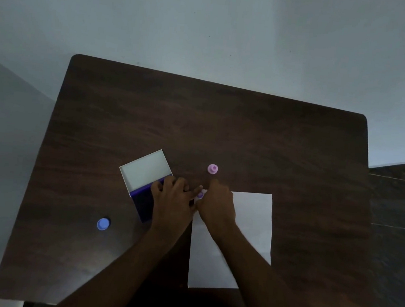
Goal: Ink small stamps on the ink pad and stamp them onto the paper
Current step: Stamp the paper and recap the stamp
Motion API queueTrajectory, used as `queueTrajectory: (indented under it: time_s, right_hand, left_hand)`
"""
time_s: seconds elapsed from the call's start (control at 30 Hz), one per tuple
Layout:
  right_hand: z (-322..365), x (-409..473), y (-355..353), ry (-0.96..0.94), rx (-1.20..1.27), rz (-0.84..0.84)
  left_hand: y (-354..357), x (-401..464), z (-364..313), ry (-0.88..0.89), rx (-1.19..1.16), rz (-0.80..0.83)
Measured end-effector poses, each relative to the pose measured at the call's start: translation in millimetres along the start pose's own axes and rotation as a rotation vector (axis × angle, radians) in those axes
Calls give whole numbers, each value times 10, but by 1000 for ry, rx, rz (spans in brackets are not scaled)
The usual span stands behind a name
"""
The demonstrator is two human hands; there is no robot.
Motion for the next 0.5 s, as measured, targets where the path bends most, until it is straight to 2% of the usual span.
queueTrajectory:
  time_s: [0.2,0.5]
  right_hand:
    - [-24,12,13,15,25,-3]
    - [-23,12,34,52,24,-47]
  left_hand:
    - [-27,-29,-19,11,3,-36]
    - [68,-54,9,26,74,38]
Point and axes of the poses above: each hand's wrist, its own x-axis towards the middle knuckle, its own y-axis out of the palm, z = x × y, the point moved 5 cm from there along x, towards the middle knuckle, and after that the axes turned 1 degree about y, right-handed, at the moved point
